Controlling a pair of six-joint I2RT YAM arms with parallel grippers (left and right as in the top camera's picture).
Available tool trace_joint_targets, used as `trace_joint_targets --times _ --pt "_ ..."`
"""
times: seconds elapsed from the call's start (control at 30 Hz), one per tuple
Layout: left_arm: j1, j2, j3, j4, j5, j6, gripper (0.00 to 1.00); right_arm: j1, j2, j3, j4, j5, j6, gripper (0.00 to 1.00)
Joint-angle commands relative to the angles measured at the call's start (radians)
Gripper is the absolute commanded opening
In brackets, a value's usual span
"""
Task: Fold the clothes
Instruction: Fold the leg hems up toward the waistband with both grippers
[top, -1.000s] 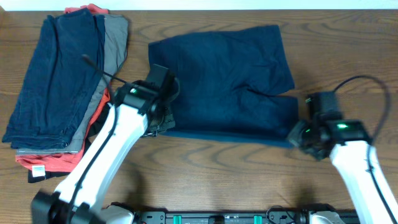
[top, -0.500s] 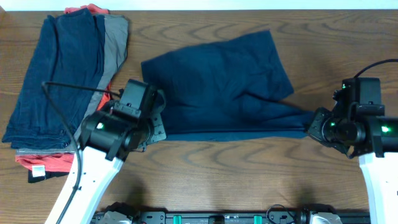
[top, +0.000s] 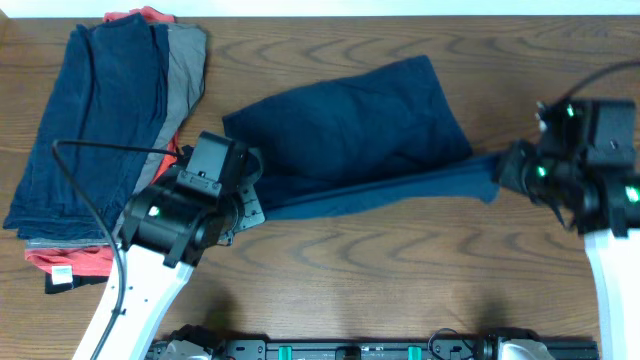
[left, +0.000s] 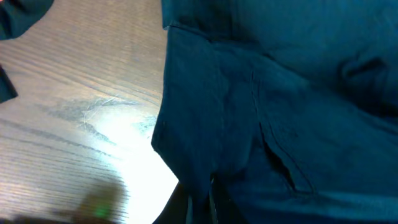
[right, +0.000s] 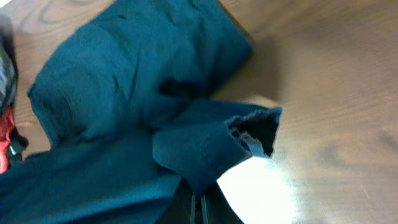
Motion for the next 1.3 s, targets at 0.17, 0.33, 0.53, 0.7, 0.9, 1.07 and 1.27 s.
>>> trace_joint_targets --times 0.17,0.33,0.53,0.7,0.9,1.07,1.27 --pt "0.013 0.113 0.004 0.042 -0.232 -0.084 0.06 -0.023 0.237 0.014 0.262 0.026 -0.096 0.01" --pt "0.014 0.195 0.004 0.145 -0.337 -0.102 0.06 0.021 0.368 0.014 0.447 0.002 -0.095 0.01" --pt "0.014 0.269 0.004 0.339 -0.487 -0.102 0.06 0.056 0.486 0.014 0.658 0.002 -0.1 0.01" --pt "0.014 0.331 0.004 0.486 -0.589 -0.102 0.06 0.07 0.561 0.014 0.792 0.01 -0.112 0.01" --pt "0.038 0.444 0.004 0.656 -0.656 -0.102 0.06 0.093 0.651 0.014 0.95 0.047 -0.125 0.01" --pt "0.082 0.528 0.004 0.788 -0.655 -0.07 0.06 0.109 0.68 0.014 0.997 0.057 -0.125 0.01" --pt "0.136 0.533 0.004 0.967 -0.654 0.042 0.06 0.109 0.679 0.015 1.092 0.112 -0.125 0.01"
